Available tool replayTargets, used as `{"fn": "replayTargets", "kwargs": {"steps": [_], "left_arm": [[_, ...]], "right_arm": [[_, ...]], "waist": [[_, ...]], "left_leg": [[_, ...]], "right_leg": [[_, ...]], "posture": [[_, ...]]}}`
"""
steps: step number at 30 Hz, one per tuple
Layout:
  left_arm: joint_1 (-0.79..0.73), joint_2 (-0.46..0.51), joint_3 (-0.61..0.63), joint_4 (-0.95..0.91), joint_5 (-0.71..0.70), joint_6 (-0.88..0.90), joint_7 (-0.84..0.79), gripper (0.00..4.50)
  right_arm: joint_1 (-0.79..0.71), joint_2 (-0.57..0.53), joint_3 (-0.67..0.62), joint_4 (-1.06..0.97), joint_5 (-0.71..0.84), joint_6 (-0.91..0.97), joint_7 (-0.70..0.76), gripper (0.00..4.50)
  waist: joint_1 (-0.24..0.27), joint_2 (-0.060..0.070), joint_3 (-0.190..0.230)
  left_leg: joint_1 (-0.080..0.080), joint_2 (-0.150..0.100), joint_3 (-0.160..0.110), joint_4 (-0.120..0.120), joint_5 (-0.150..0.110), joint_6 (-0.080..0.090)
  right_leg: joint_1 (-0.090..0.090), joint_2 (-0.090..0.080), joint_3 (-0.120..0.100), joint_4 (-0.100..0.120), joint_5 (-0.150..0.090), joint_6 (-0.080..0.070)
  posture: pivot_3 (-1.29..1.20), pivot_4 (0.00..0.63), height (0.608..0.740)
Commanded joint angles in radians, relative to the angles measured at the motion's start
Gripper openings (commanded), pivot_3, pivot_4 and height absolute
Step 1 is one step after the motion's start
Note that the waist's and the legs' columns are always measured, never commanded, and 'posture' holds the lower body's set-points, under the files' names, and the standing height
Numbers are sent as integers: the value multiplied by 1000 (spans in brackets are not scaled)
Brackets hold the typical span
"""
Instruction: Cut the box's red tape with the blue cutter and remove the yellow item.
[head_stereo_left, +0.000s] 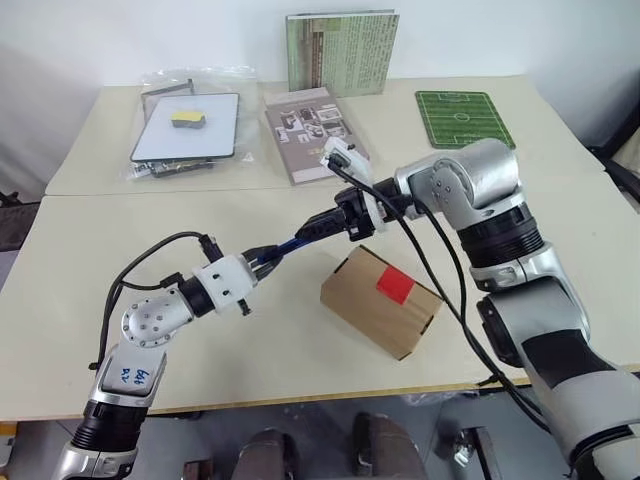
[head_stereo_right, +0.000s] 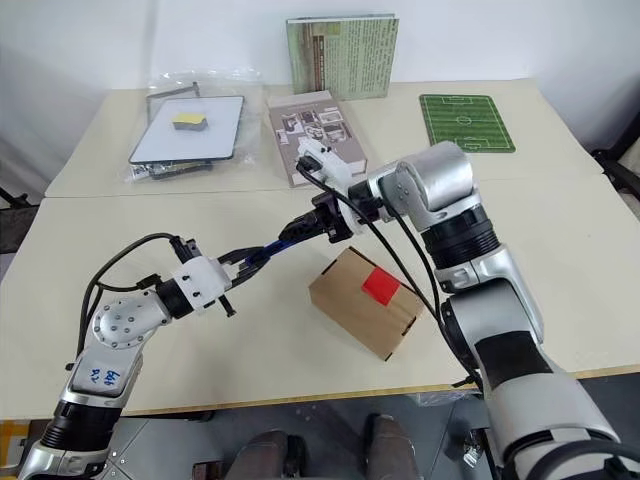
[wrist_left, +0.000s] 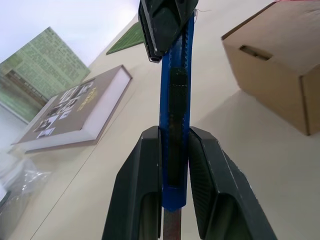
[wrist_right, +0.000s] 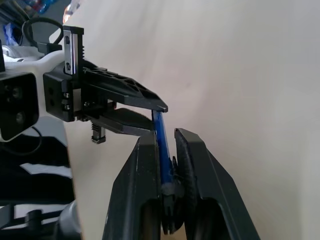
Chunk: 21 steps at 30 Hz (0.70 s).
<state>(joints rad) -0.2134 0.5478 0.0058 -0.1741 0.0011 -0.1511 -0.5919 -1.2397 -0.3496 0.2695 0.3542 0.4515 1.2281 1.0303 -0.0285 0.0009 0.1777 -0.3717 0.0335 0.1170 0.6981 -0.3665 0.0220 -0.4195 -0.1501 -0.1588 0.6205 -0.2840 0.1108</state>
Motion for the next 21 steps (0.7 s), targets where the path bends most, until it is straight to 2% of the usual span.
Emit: {"fn": "replayTargets", "kwargs": {"steps": [1,6,19,20,21], "left_arm": [[-12,-7,14,-38,-25,-9,7,630],[-19,-8,11,-38,-28,-5,4,630],[-19,-7,6,-37,-33,-10,0,630],[-19,-6,7,-37,-34,-10,0,630],[-20,-6,8,-37,-34,-9,0,630]], "right_arm": [[8,-18,-27,-52,-16,-56,-28,860],[-2,-19,-30,-33,-9,-10,-56,2419],[-54,-14,-11,71,-8,34,-22,2419],[-55,-15,-8,70,-6,35,-16,2040],[-56,-17,-3,66,-3,39,-6,1862]], "waist": [[0,0,0],[0,0,0],[0,0,0],[0,0,0],[0,0,0]], "left_leg": [[0,0,0,0,0,0],[0,0,0,0,0,0],[0,0,0,0,0,0],[0,0,0,0,0,0],[0,0,0,0,0,0]], "right_leg": [[0,0,0,0,0,0],[0,0,0,0,0,0],[0,0,0,0,0,0],[0,0,0,0,0,0],[0,0,0,0,0,0]], "posture": [[0,150,740],[0,150,740],[0,150,740],[0,150,740],[0,150,740]]}}
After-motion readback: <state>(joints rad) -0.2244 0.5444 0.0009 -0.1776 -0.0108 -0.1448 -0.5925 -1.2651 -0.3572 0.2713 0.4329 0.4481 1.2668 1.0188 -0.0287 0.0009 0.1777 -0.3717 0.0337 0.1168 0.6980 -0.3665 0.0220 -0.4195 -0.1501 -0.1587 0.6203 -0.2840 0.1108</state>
